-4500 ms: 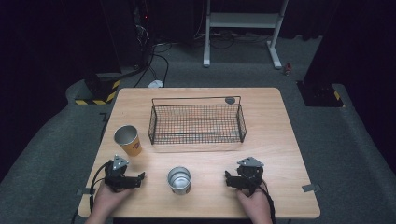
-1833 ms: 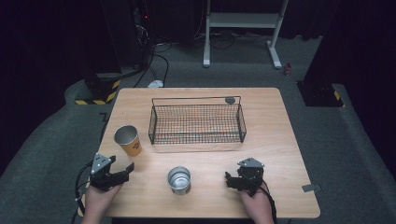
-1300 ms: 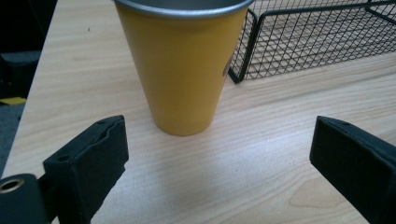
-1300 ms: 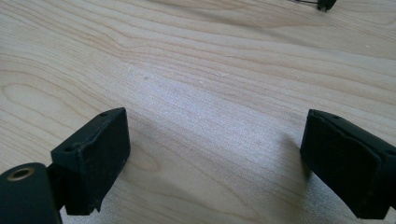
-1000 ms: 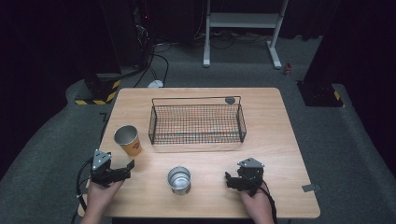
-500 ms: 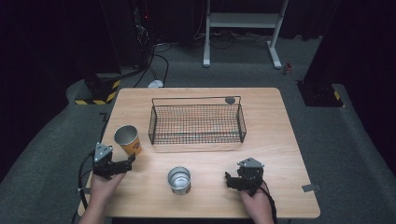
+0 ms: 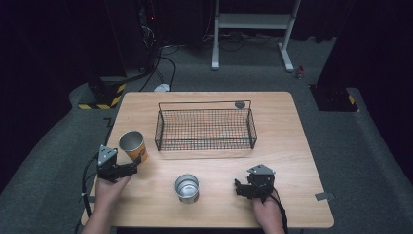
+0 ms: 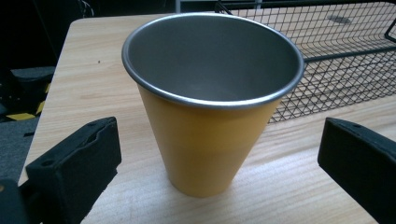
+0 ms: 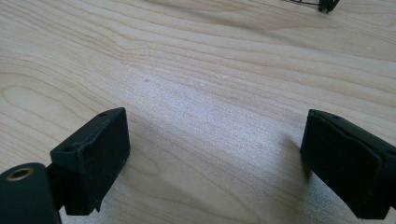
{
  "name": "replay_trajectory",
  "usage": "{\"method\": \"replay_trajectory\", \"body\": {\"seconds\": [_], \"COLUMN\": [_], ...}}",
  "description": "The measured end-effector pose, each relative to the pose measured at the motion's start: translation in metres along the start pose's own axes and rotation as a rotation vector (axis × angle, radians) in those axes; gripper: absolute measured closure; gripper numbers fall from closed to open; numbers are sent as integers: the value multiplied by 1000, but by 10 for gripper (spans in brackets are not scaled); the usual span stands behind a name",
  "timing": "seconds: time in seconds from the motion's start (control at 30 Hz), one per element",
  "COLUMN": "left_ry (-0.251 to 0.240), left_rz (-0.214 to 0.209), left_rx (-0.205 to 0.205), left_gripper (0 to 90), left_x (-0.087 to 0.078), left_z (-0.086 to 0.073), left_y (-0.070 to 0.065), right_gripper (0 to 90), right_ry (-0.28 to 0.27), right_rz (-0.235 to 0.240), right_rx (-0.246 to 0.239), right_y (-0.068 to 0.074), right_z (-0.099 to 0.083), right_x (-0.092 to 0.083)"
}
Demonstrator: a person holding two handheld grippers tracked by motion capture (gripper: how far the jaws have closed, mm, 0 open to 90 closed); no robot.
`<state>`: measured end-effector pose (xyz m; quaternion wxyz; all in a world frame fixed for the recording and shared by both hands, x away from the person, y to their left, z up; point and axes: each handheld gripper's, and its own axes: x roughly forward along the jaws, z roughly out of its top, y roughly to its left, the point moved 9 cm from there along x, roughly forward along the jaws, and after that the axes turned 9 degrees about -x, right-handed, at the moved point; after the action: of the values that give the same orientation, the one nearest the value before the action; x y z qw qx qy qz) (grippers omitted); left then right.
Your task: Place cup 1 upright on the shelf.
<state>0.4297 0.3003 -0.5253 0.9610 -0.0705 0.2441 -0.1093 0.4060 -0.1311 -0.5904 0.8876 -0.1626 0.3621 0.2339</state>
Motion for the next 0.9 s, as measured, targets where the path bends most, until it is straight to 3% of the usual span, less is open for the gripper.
{"method": "replay_trajectory", "body": {"seconds": [0.17,0.43,0.9], "left_ry": [-12,-7,-14], "left_rz": [-16,-27,-37], "left_rx": [-26,-12,-30], "left_gripper": [0,0,5], "left_x": [3,10,28], "left_z": [3,6,9], "left_y": [5,2,4], "right_gripper": [80,80,80], "right_ry": [2,2,2], "right_rz": [-7,-7,-7], "right_rx": [13,13,13], "right_y": [1,1,1], "right_z": [0,0,0], "right_x": [0,0,0]}}
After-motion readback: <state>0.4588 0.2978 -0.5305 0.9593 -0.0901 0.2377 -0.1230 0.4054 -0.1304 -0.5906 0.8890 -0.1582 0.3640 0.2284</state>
